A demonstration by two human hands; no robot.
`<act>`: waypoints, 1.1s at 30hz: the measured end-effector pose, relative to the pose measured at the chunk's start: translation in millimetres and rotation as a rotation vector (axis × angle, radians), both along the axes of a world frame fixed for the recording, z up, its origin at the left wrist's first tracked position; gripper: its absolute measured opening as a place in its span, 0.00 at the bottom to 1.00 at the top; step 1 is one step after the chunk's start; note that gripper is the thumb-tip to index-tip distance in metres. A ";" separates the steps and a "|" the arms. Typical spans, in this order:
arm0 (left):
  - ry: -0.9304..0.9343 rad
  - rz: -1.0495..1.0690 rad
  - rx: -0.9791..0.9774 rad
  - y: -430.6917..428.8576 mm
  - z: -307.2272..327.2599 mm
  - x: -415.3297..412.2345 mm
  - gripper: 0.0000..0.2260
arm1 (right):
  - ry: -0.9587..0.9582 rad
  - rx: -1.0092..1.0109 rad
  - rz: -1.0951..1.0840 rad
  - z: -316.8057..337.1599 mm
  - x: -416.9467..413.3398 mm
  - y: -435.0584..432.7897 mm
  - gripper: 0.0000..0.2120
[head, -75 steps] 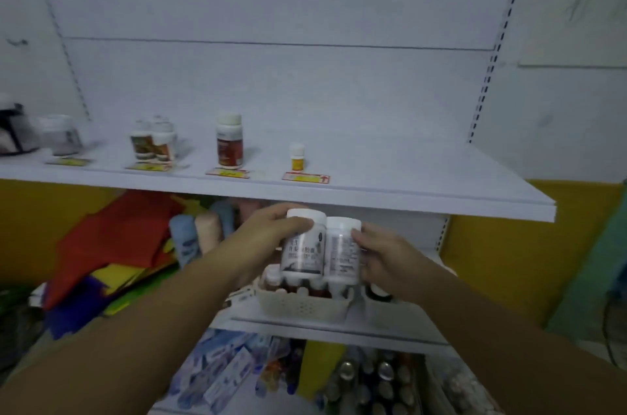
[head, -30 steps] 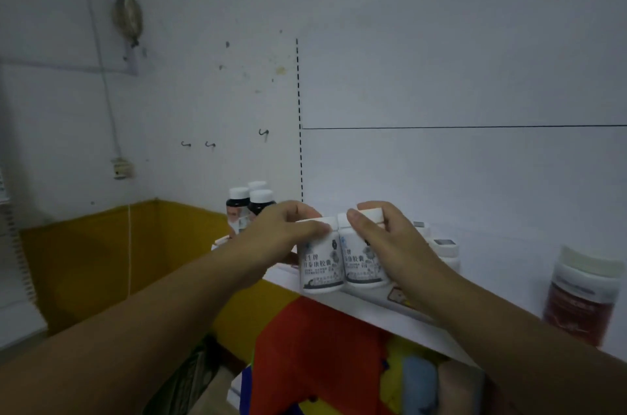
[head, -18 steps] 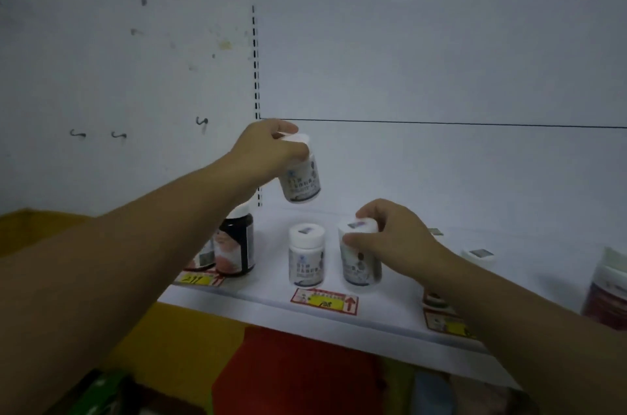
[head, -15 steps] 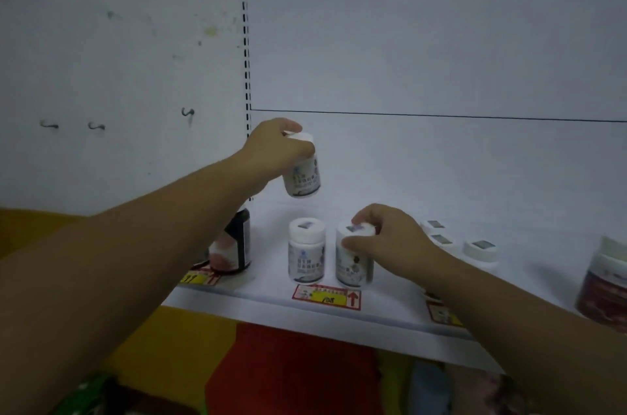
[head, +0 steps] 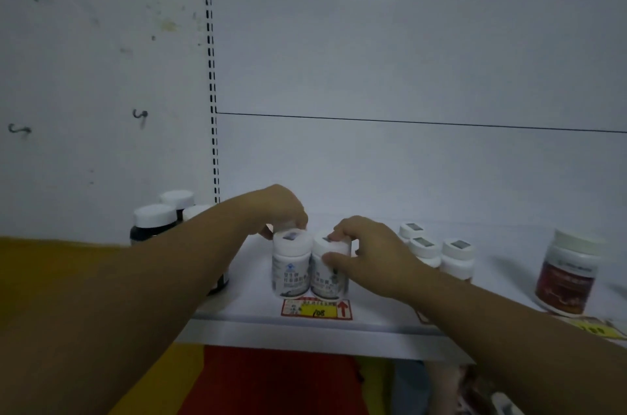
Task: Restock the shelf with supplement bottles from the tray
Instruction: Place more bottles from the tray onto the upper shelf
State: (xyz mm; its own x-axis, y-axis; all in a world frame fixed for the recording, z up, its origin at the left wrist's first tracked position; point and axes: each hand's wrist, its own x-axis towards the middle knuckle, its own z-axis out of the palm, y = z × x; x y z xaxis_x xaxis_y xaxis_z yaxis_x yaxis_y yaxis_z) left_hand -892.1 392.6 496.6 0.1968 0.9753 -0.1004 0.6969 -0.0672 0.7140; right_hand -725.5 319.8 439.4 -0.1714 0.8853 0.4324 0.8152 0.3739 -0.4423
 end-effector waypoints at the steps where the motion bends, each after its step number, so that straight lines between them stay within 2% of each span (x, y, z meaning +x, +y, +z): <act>1: 0.004 0.002 -0.025 0.6 -1.6 -0.1 0.14 | -0.012 0.001 -0.010 0.7 -0.5 -0.4 0.14; 6: 0.039 -0.011 -0.058 6.8 -6.6 1.5 0.12 | -0.009 0.004 -0.013 -2.9 -1.4 -3.6 0.16; 8: 0.086 -0.025 -0.053 6.0 -5.0 1.7 0.17 | 0.014 -0.024 0.012 -1.9 0.4 -4.5 0.18; 10: 0.126 -0.040 -0.020 4.8 -0.8 3.1 0.26 | 0.054 -0.007 0.026 3.7 5.8 -7.0 0.21; 12: 0.201 -0.070 0.097 0.9 6.7 4.6 0.30 | 0.064 0.045 0.001 14.4 17.0 -11.1 0.24; 15: 0.579 -0.174 0.310 -15.2 32.7 15.0 0.32 | -0.175 0.084 -0.055 41.8 48.4 -20.1 0.28; 17: 0.732 -0.224 0.415 -34.5 60.8 32.0 0.33 | -0.374 0.059 -0.095 67.2 74.9 -31.7 0.30; 21: 0.581 -0.276 0.522 -80.1 93.6 89.2 0.32 | -0.583 0.030 -0.207 93.4 132.6 -72.1 0.33; 23: 0.588 -0.313 0.534 -99.2 84.0 125.0 0.34 | -0.589 0.016 -0.244 86.2 163.9 -103.1 0.33; 27: 0.700 -0.445 0.402 -139.7 52.8 203.8 0.38 | -0.588 -0.050 -0.295 63.0 231.7 -175.2 0.33; 33: 0.518 -0.650 0.518 -221.9 21.9 342.2 0.34 | -0.526 -0.142 -0.394 30.2 337.1 -280.2 0.32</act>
